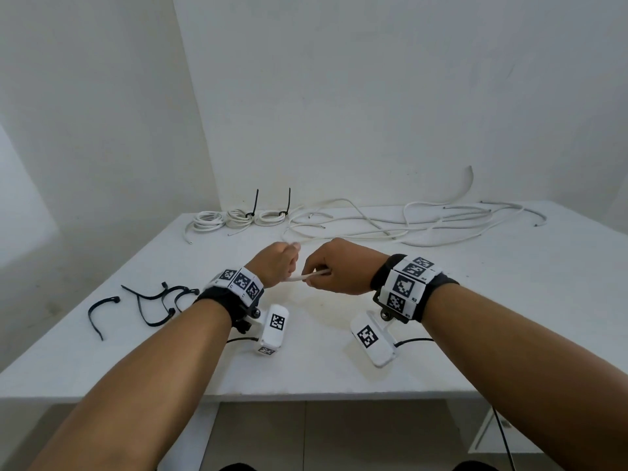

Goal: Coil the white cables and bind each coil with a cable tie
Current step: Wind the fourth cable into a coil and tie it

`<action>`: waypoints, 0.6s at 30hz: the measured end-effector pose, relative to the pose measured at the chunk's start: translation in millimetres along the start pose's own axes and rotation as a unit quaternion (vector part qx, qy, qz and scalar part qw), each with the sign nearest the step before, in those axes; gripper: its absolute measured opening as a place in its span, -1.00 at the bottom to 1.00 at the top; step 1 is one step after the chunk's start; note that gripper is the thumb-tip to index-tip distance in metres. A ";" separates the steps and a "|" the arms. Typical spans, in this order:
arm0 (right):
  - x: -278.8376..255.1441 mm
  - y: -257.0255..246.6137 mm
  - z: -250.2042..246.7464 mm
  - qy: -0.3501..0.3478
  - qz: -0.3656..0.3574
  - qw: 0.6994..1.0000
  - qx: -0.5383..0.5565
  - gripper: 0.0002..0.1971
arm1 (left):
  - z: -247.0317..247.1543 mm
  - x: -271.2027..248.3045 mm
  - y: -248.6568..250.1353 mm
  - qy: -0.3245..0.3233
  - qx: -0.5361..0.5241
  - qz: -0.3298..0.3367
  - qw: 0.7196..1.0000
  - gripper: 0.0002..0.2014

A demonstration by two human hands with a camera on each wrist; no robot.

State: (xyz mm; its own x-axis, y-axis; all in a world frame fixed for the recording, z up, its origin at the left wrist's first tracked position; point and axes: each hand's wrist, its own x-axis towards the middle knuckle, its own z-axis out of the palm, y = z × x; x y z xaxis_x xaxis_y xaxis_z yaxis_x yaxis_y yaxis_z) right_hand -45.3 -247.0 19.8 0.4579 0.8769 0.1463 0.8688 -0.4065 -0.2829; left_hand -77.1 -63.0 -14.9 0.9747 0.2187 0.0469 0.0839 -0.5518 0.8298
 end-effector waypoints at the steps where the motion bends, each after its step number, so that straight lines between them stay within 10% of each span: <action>1: -1.2 -2.2 -3.9 0.005 -0.003 1.000 -0.004 -0.84 | 0.2 -2.3 -0.7 -0.006 0.015 -0.006 1.000 -0.58; 18: 4.9 35.6 -57.6 0.203 0.000 0.939 0.279 -0.94 | 17.6 -46.0 45.1 -0.177 -0.302 0.100 0.931 -0.43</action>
State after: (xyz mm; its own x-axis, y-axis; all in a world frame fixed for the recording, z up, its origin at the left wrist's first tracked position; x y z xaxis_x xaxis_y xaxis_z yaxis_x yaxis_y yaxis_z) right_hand -1.2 -271.9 65.0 0.5908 0.6610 0.4627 0.6860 -0.1095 -0.7194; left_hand -114.5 -112.1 10.6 0.9745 -0.1786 0.1362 -0.1340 0.0240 0.9907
